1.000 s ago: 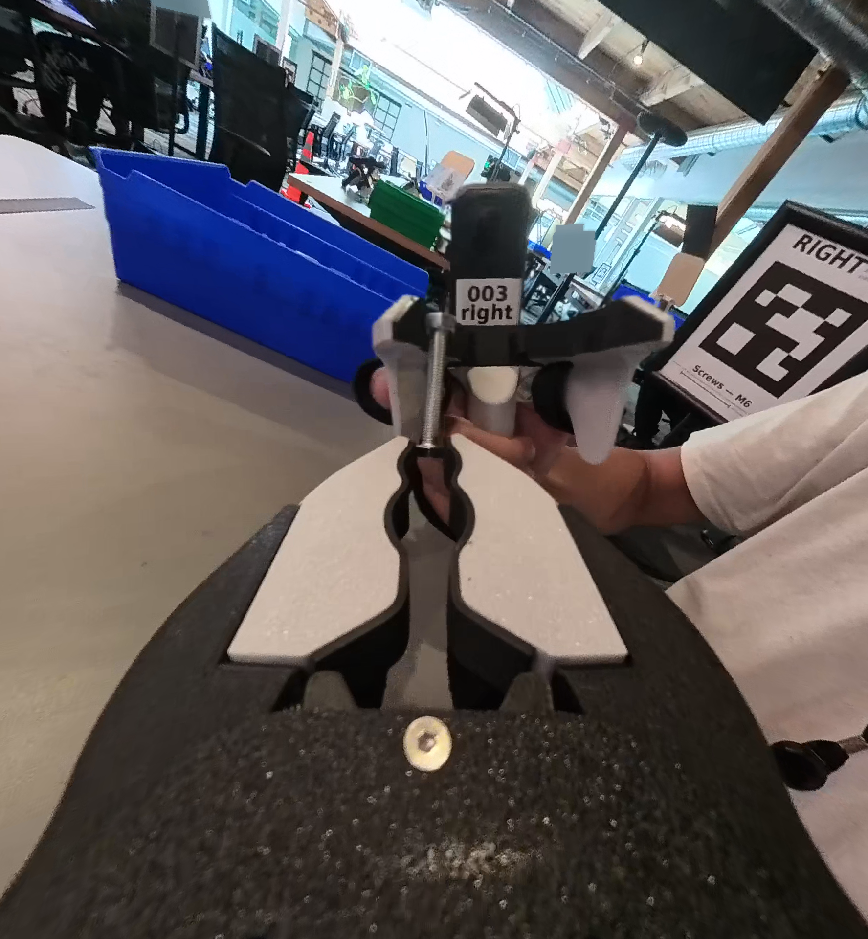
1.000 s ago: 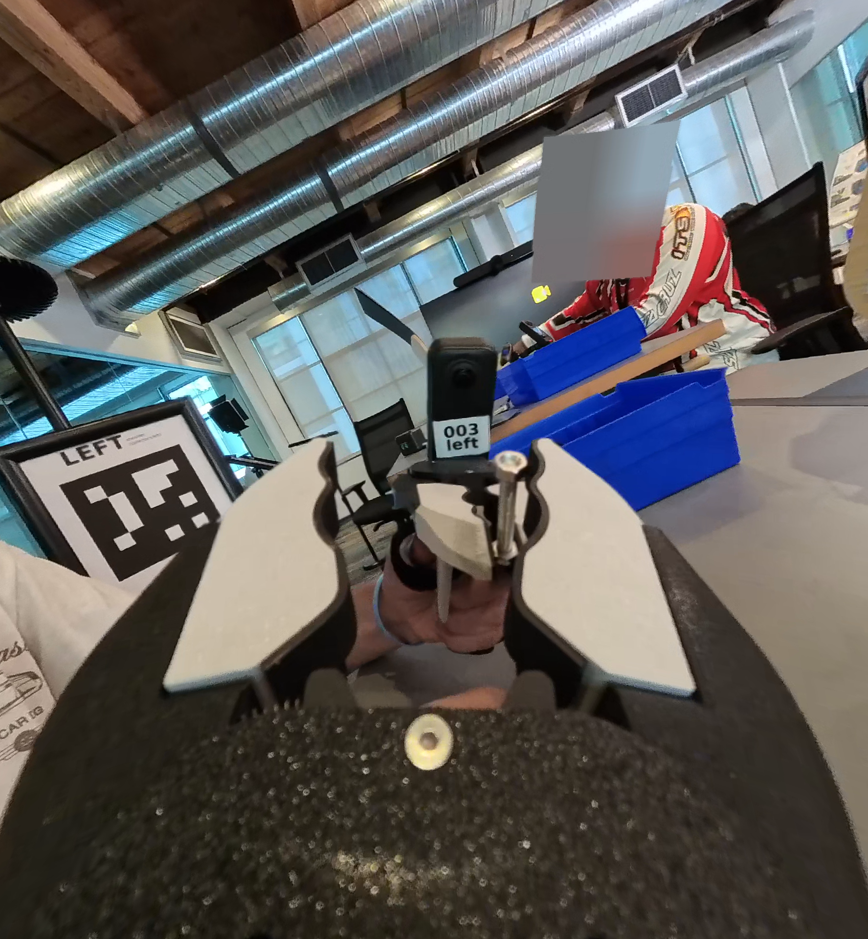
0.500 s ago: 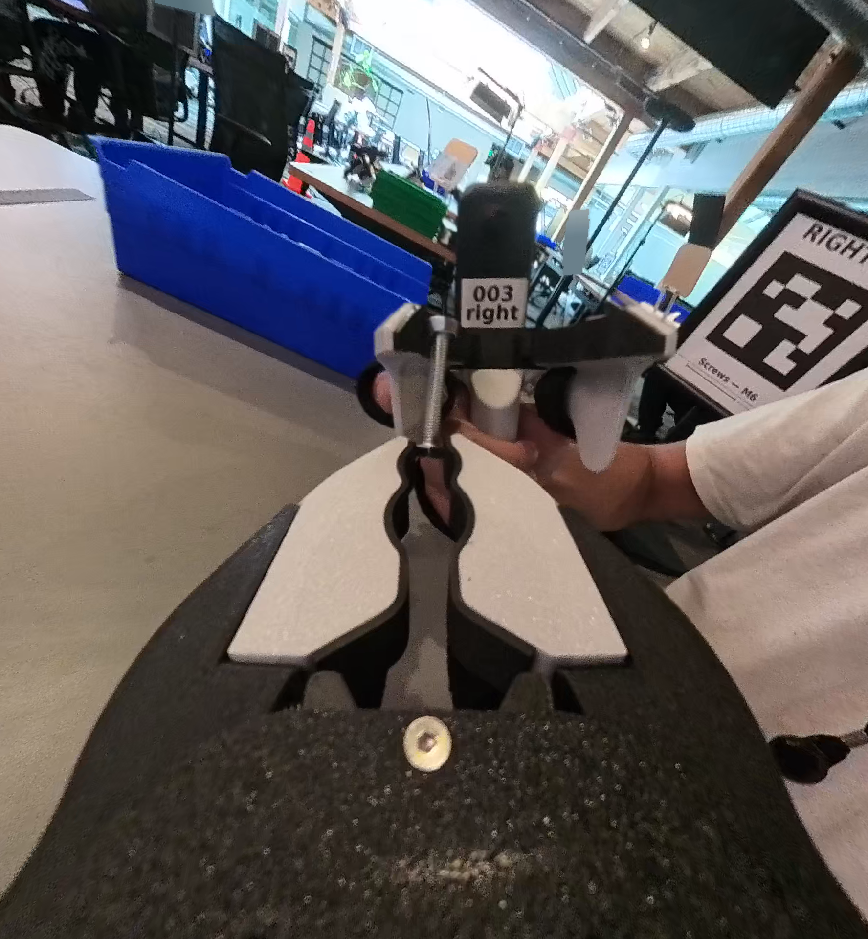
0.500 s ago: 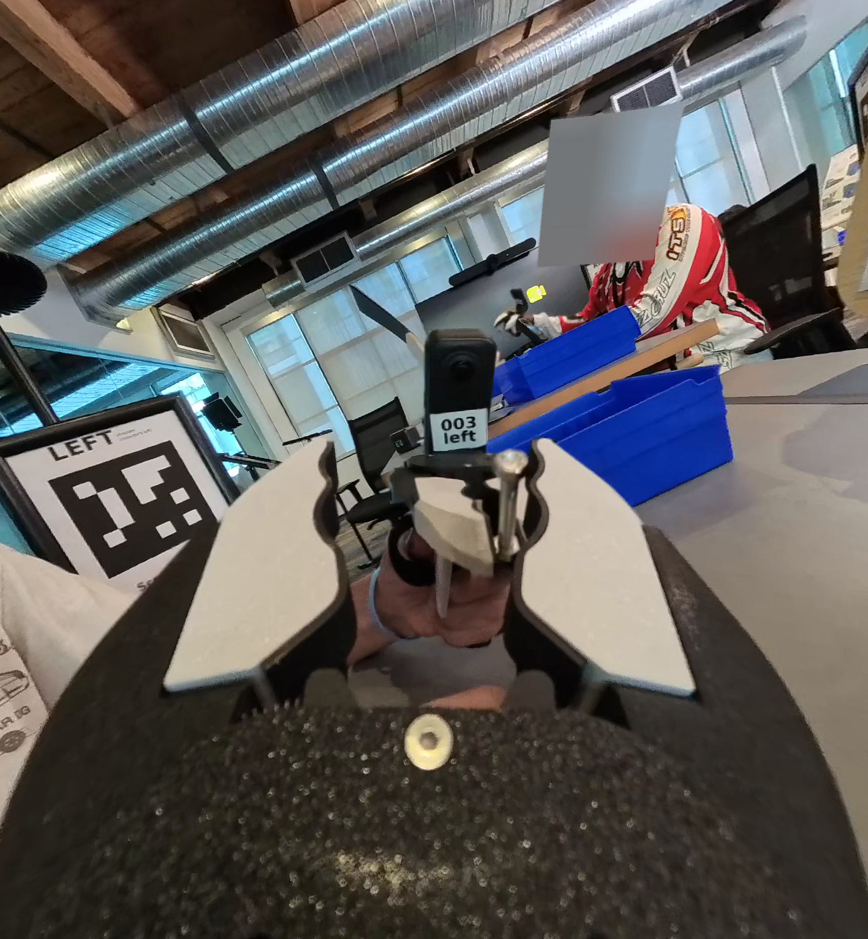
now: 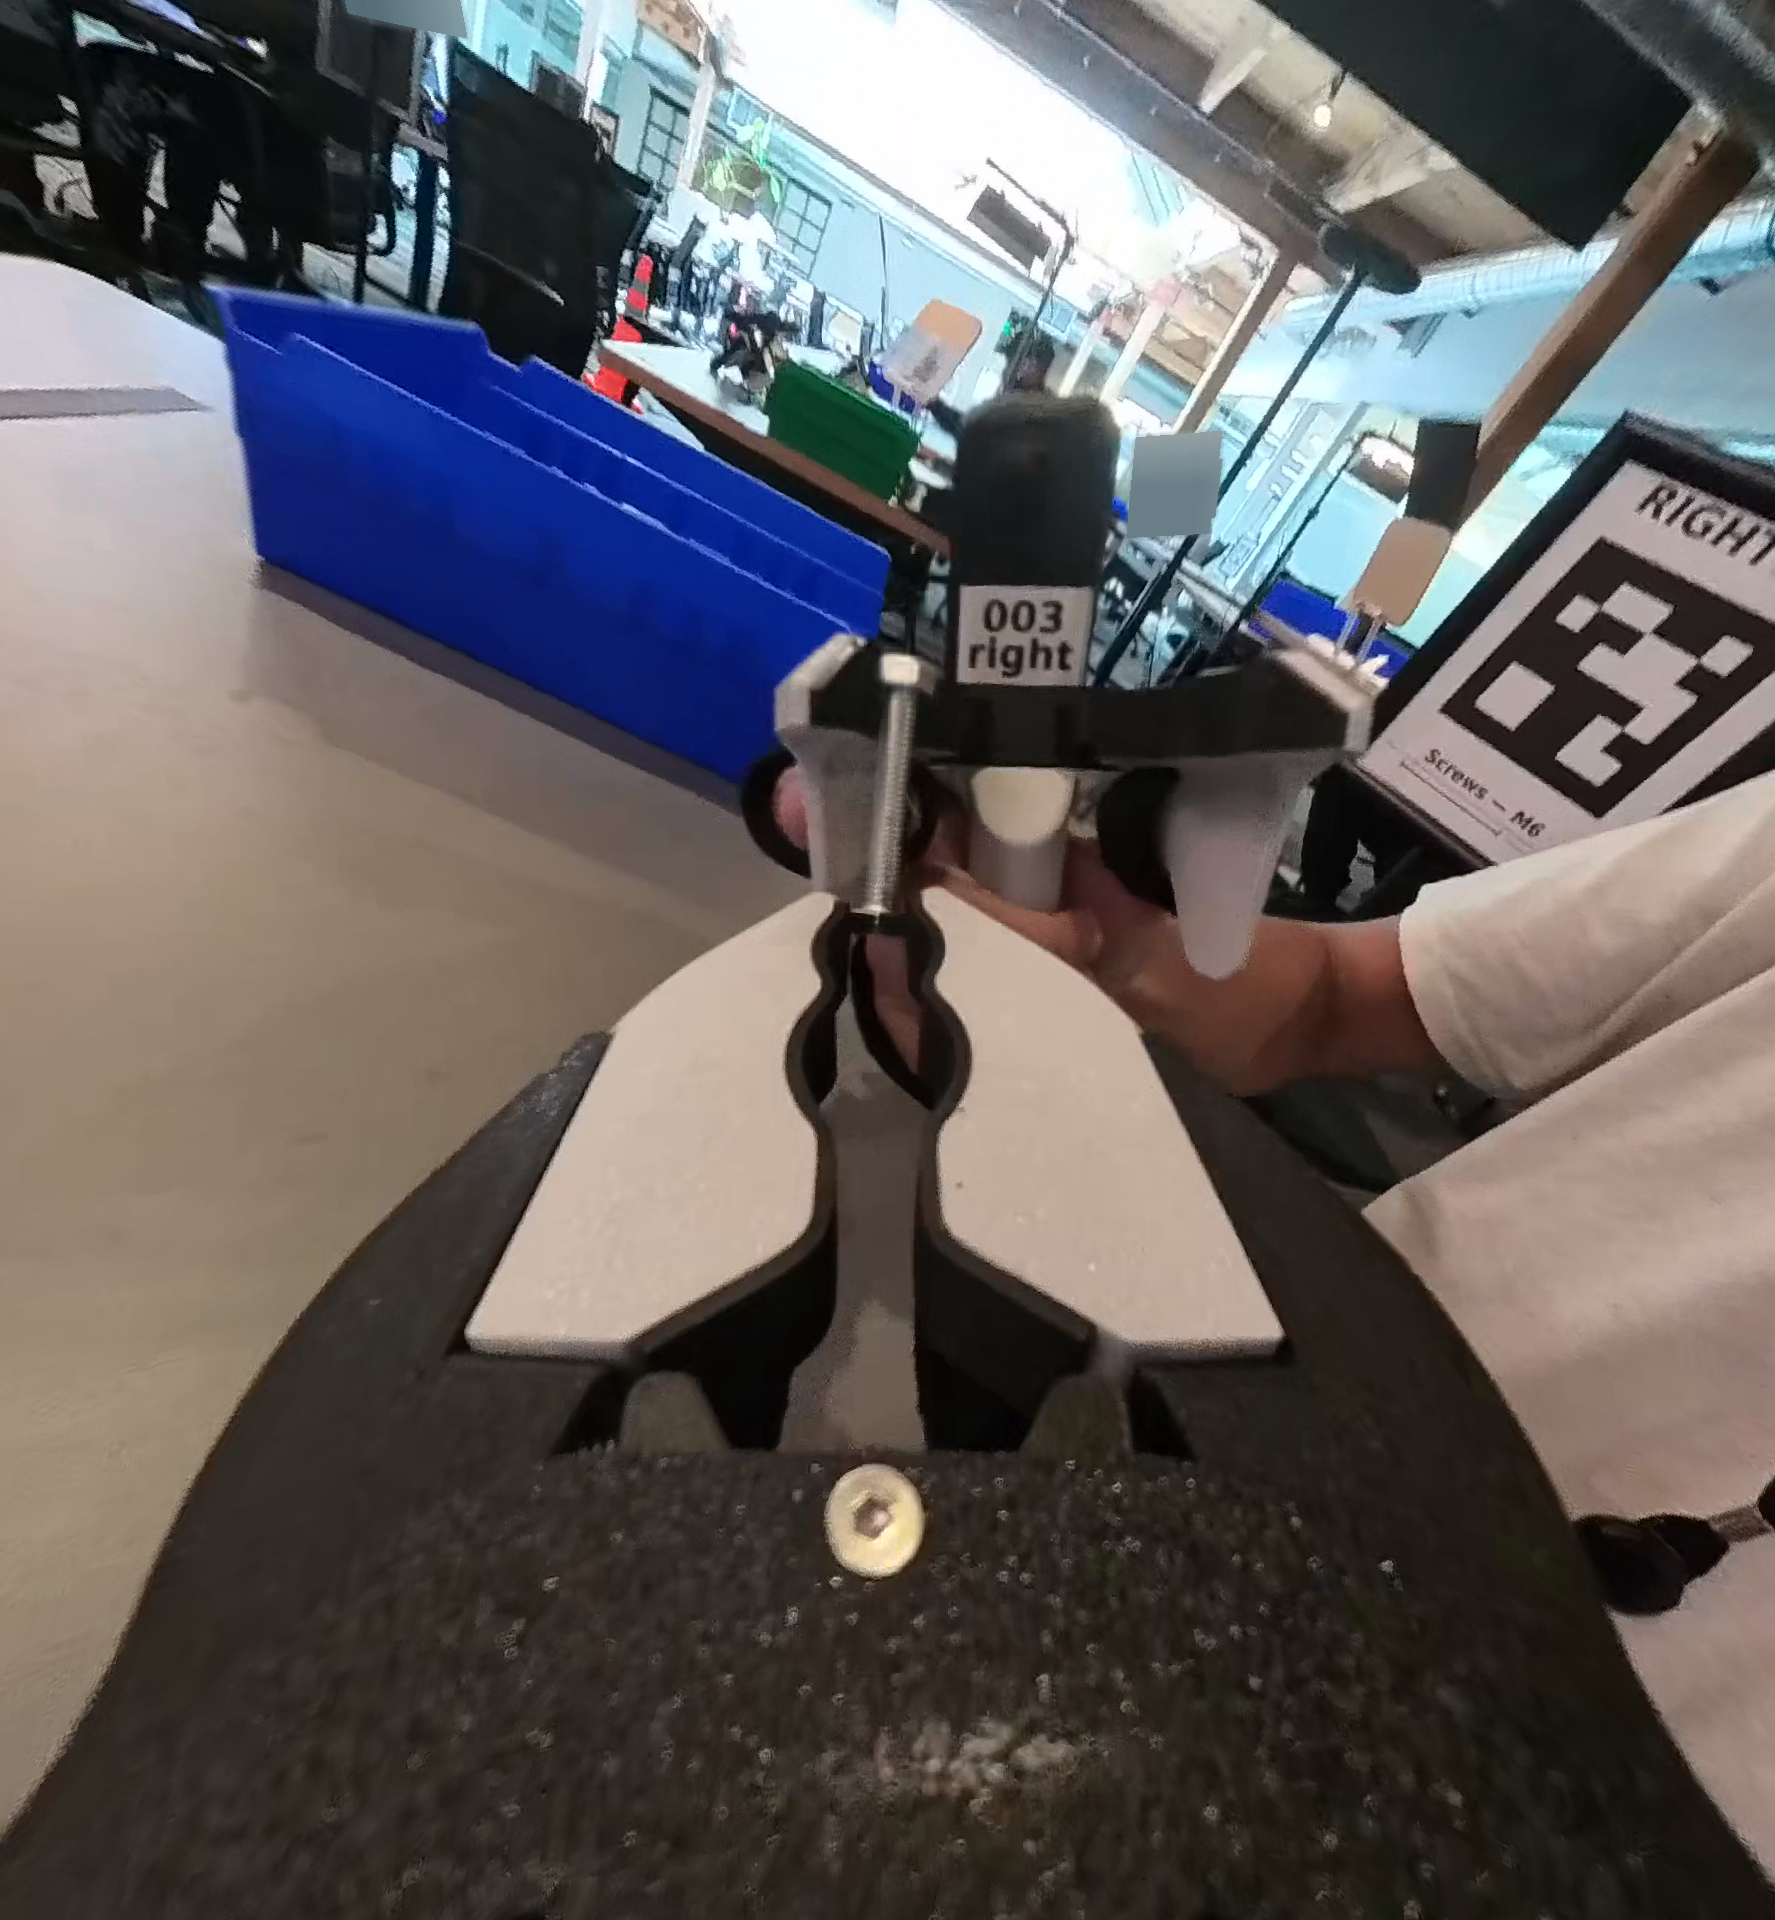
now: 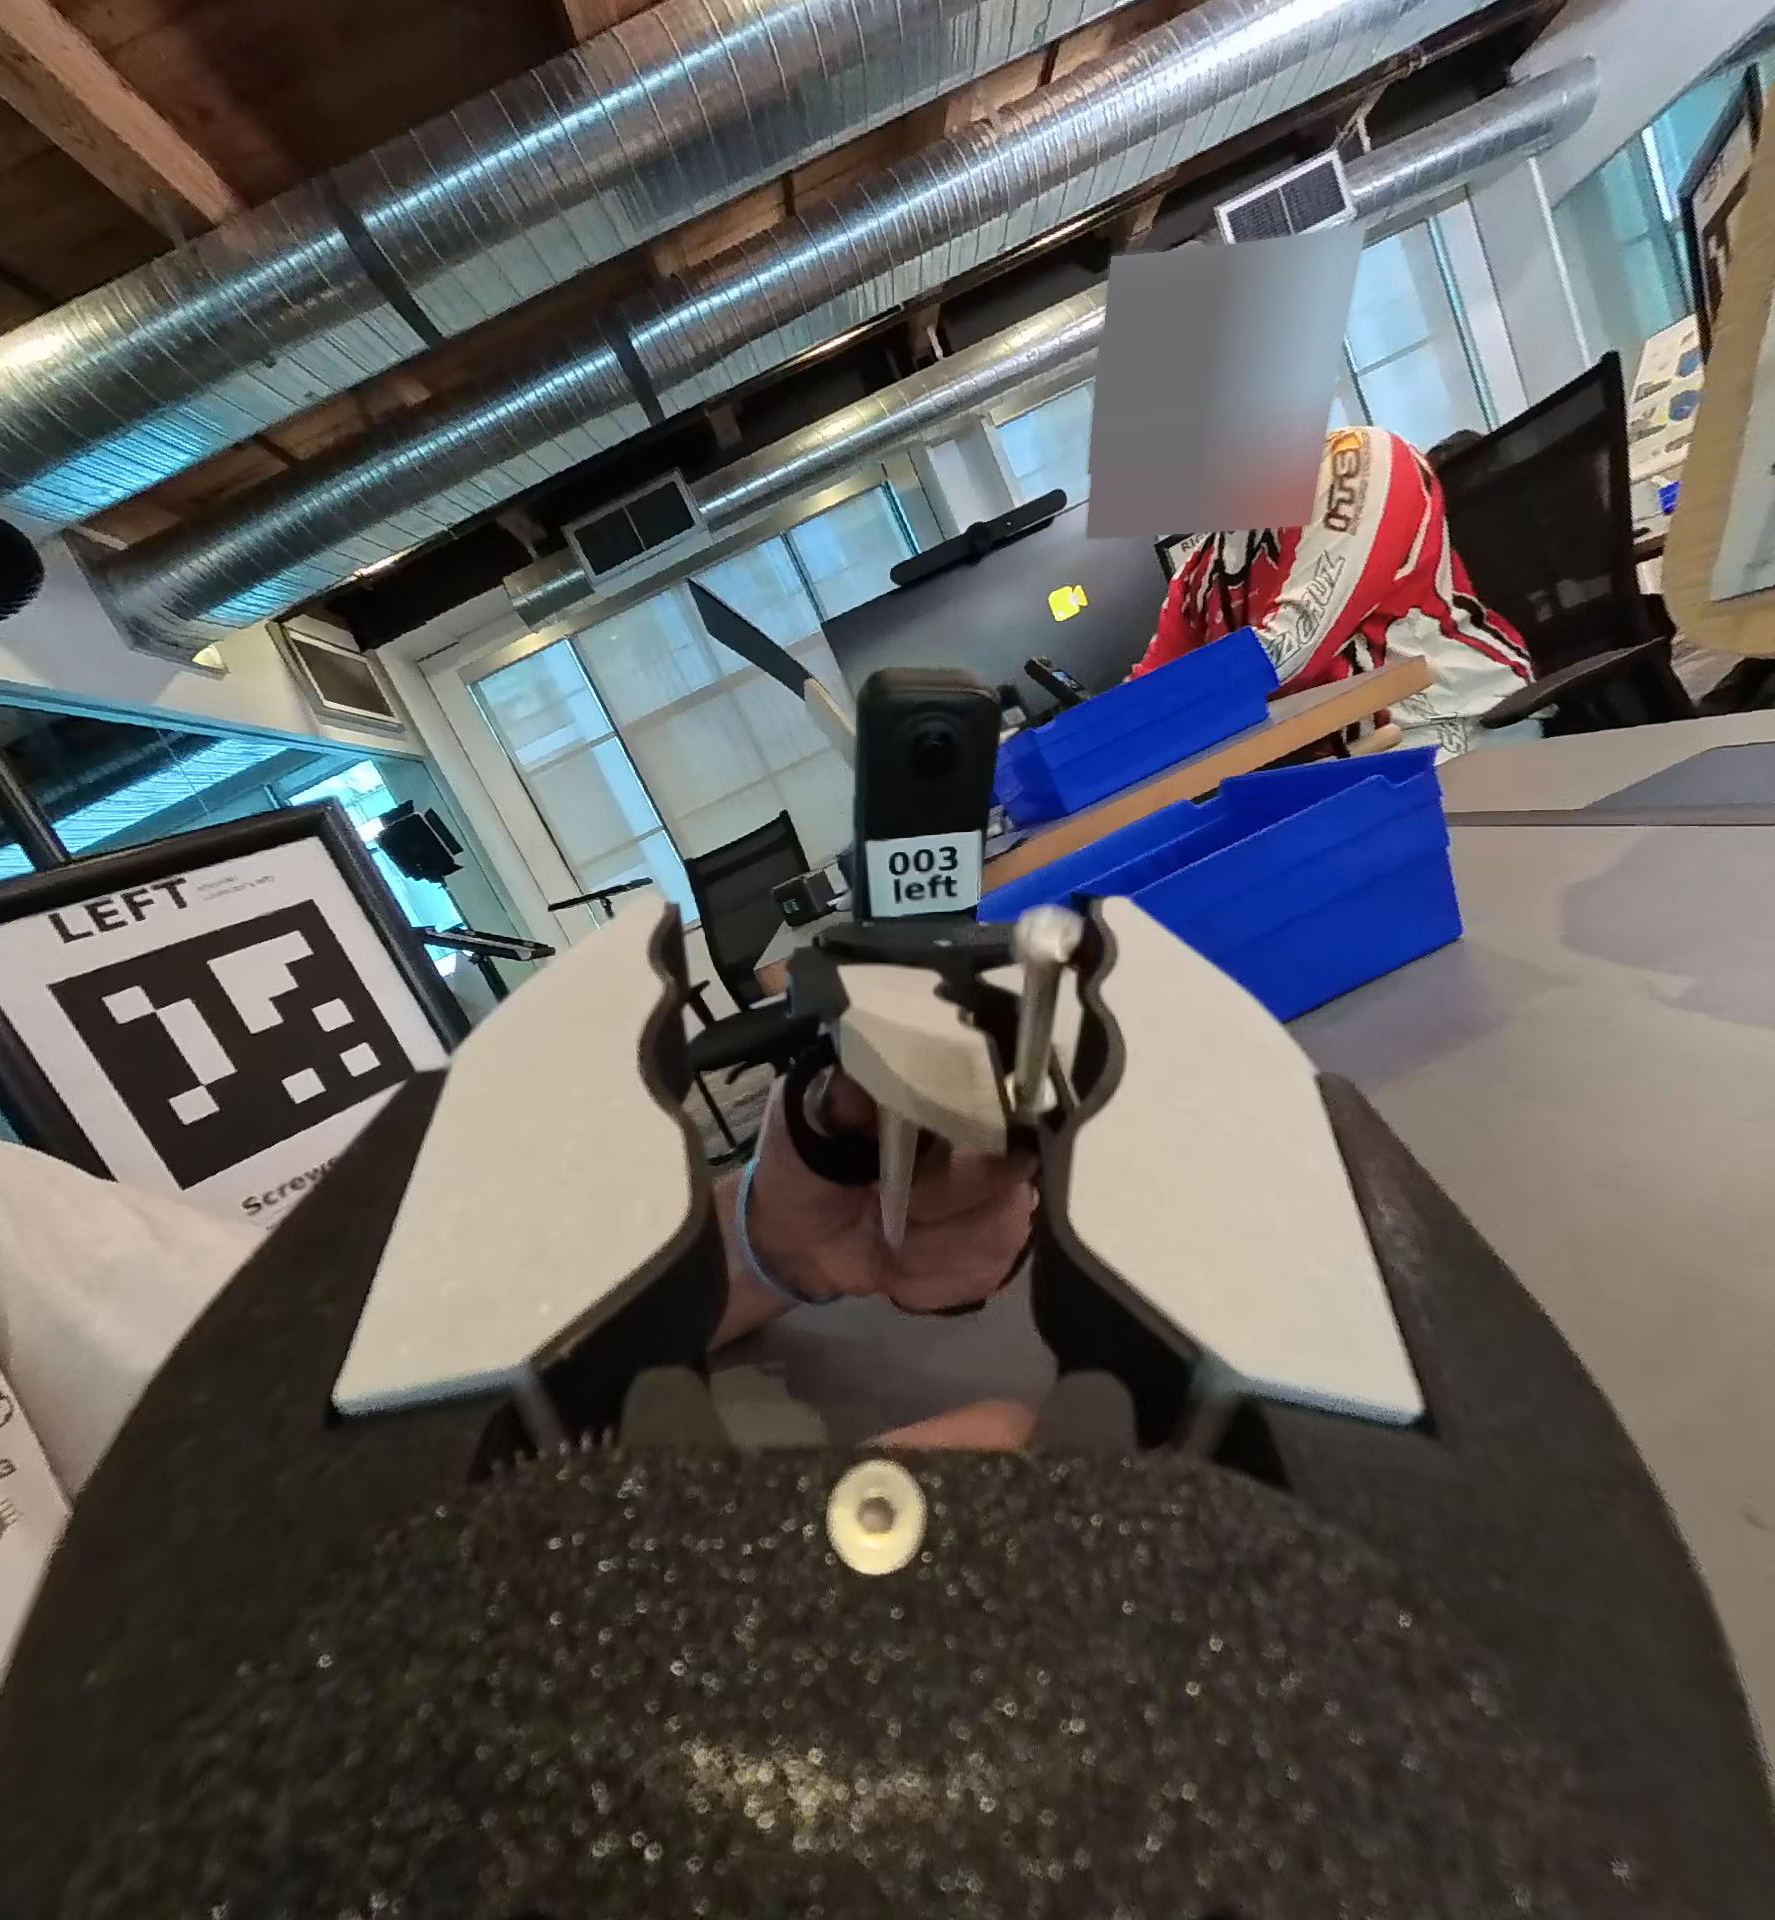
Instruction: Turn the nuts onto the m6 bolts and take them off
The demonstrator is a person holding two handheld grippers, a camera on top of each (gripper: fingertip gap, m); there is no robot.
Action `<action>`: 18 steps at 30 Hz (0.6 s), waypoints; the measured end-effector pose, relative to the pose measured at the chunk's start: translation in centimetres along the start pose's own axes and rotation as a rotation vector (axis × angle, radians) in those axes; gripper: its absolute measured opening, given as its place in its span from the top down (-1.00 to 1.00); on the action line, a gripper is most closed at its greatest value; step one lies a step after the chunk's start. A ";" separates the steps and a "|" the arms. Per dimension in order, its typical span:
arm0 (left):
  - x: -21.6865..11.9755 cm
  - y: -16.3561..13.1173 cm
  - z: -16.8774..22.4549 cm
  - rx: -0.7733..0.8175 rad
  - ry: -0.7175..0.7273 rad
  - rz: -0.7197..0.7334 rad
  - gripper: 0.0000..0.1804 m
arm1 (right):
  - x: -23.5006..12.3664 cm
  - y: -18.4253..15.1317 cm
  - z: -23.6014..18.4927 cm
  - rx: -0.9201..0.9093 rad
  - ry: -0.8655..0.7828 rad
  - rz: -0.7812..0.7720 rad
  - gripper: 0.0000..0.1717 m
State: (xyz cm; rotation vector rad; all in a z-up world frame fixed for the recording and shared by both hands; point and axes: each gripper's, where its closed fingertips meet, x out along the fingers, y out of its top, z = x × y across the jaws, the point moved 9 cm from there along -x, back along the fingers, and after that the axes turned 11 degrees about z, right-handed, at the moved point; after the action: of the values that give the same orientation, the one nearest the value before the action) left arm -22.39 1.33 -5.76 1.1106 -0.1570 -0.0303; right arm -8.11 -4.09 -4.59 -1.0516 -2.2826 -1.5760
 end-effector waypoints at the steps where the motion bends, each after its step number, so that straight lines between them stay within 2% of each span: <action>1: -0.4 0.3 -0.2 -0.007 0.013 0.027 0.89 | -0.1 0.0 0.0 -0.004 -0.002 -0.002 0.17; 5: -1.5 0.7 -0.7 -0.024 0.036 0.061 0.89 | -0.2 0.0 0.3 0.010 -0.007 0.002 0.21; 9: -0.3 0.0 0.3 -0.005 -0.027 0.011 0.89 | -0.1 -0.1 0.5 0.025 -0.017 0.006 0.20; 12: 0.3 -0.3 0.3 0.013 -0.009 -0.018 0.89 | 0.0 -0.1 0.1 0.017 0.007 0.007 0.20; 18: -1.5 0.8 -0.8 -0.012 0.057 0.065 0.90 | -0.3 0.1 0.3 0.015 -0.003 0.013 0.21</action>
State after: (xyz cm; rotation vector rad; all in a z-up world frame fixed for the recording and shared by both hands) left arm -23.81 2.53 -5.57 1.0921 -0.1421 0.0586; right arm -7.77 -3.93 -4.82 -1.0633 -2.2810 -1.5504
